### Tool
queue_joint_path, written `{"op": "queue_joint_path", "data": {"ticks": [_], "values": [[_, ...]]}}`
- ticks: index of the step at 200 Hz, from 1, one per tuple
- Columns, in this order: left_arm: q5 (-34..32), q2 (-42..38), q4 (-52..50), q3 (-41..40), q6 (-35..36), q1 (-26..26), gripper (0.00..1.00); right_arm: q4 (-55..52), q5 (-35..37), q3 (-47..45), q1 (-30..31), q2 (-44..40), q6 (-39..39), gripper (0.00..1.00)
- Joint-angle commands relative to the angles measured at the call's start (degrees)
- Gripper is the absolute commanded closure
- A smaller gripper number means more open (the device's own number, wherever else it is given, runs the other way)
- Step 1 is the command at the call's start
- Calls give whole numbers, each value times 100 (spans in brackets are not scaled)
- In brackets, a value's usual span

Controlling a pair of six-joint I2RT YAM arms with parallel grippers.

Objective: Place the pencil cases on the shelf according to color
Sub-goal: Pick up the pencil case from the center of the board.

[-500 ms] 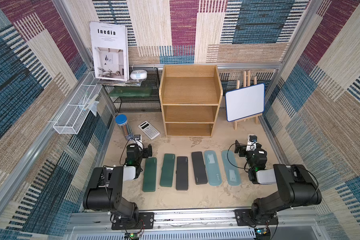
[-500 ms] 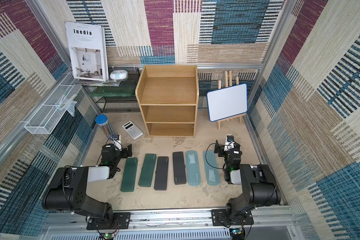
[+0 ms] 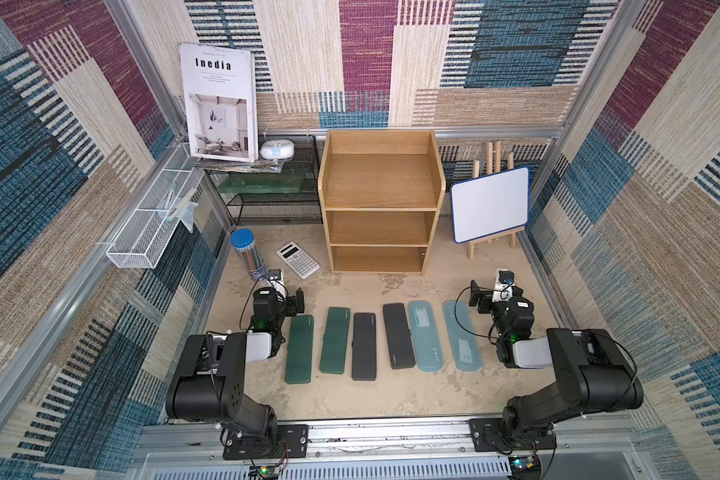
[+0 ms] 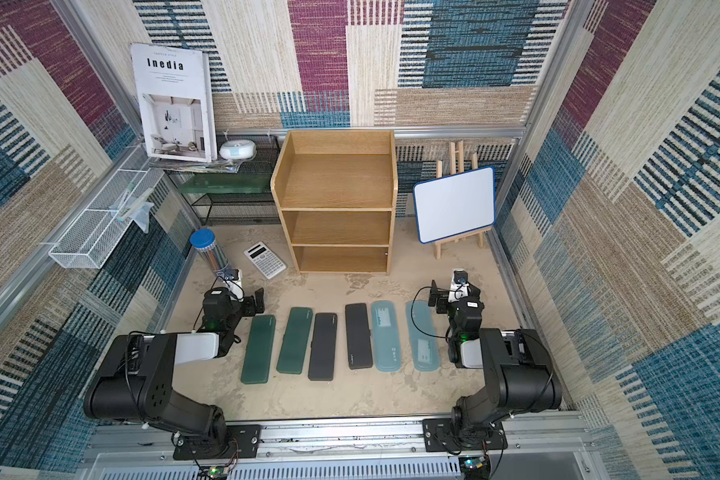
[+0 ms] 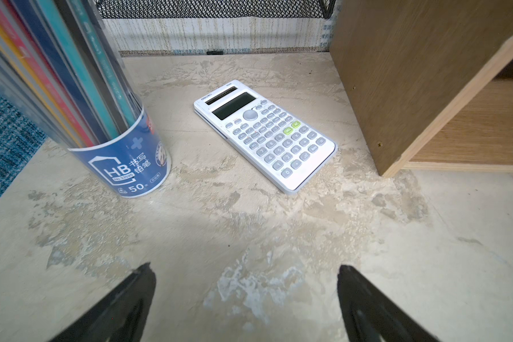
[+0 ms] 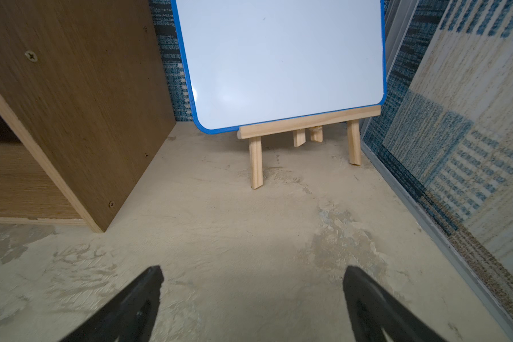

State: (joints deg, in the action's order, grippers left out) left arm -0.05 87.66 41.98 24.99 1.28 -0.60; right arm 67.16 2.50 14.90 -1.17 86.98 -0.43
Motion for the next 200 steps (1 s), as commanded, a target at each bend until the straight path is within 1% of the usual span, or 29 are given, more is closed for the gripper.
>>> {"op": "queue_joint_path", "data": {"ticks": [1,47,61,70,78,83,90,99,113,131,150,168,174,187,200], "values": [[32,-1,129,32,1,-18,0,70,-23,25,1,3,25,1],[32,-10,144,23,4,-19,0,74,-22,24,-4,-3,23,1],[-43,-92,144,24,-6,13,4,103,-11,14,-2,-14,22,1],[-276,-381,-550,267,-12,95,5,-96,-68,90,2,-98,-60,1],[-769,-639,-1891,777,-232,150,5,-553,-58,263,3,-260,-50,1],[-1095,-726,-2631,1167,-483,157,5,-988,33,473,3,-373,9,1],[-1460,-781,-3360,1587,-798,157,6,-1882,195,875,3,-545,88,1],[-1668,-879,-3870,1877,-1084,170,6,-2710,505,1369,3,-699,276,1],[-1734,-1124,-4199,1971,-1702,184,5,-3659,742,1904,3,-792,487,1],[-1617,-1437,-4831,2093,-2342,183,3,-4886,822,2393,-2,-986,820,1],[-1275,-1776,-5516,2250,-2787,183,2,-5987,597,2634,11,-1347,1047,1],[-671,-2081,-6058,2385,-2964,193,2,-6719,409,2639,42,-1824,1315,0],[-578,-2192,-6255,2415,-3071,207,0,-6939,365,2632,59,-1991,1435,1],[-392,-2411,-6565,2380,-3311,256,0,-7322,241,2551,80,-2368,1659,2],[-157,-2630,-6796,2303,-3411,350,0,-7629,210,2406,104,-2733,2075,2]]}}
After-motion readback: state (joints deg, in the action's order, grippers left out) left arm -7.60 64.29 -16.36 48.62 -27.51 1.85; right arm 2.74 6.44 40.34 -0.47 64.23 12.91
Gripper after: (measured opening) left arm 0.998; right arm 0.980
